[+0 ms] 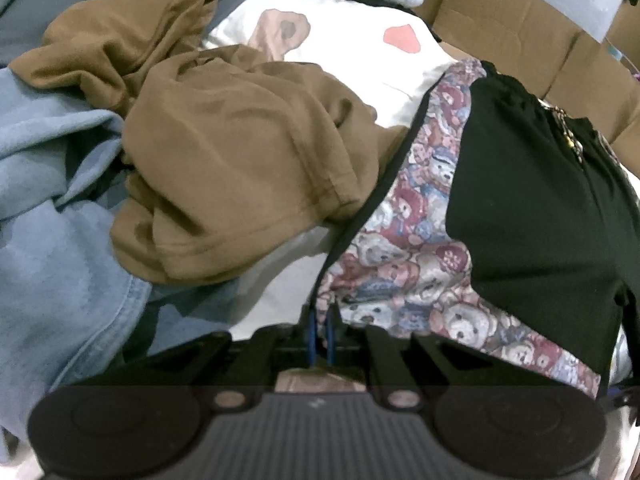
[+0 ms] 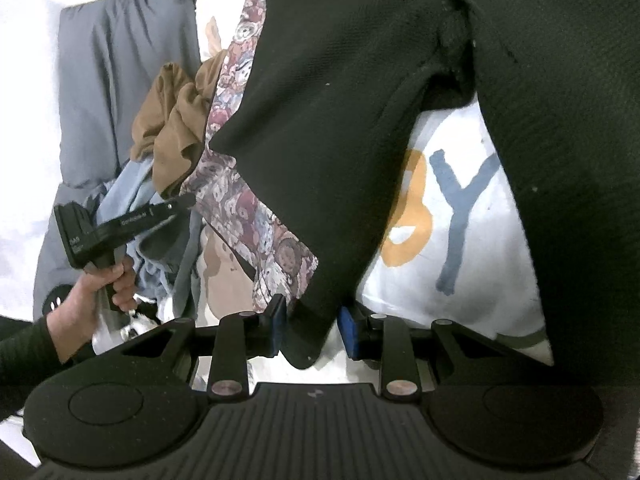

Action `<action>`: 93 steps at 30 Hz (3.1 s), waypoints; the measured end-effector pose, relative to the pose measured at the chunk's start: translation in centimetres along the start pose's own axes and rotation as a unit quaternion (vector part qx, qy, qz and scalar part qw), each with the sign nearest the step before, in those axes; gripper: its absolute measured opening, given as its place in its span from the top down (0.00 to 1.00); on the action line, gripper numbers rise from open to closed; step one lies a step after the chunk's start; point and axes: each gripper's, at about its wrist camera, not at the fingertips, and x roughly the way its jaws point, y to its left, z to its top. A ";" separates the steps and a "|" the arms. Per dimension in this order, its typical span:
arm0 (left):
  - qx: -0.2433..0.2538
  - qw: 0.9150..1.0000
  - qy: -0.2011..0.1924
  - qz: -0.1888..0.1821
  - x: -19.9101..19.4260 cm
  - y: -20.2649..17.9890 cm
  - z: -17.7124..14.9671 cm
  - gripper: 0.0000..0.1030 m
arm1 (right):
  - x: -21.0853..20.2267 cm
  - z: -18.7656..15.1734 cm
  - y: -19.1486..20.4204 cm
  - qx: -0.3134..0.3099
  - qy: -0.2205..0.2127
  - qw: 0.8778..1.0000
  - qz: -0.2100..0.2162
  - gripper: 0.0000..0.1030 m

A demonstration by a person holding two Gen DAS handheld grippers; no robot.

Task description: Fold clothes

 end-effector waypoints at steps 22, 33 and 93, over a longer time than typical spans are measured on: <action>-0.092 0.990 0.074 -0.080 1.8 3.8 -0.3 0.95 | -0.7 -0.6 1.1 -0.061 0.087 0.993 -0.053 1.00; -0.078 0.991 0.086 -0.060 4.4 3.4 -0.6 0.94 | -0.5 -0.6 1.4 -0.069 0.095 0.991 -0.068 1.00; -0.012 0.995 -0.032 -0.094 -15.8 -13.4 9.8 0.70 | -26.5 9.2 13.8 -0.195 -0.139 0.939 -0.246 0.56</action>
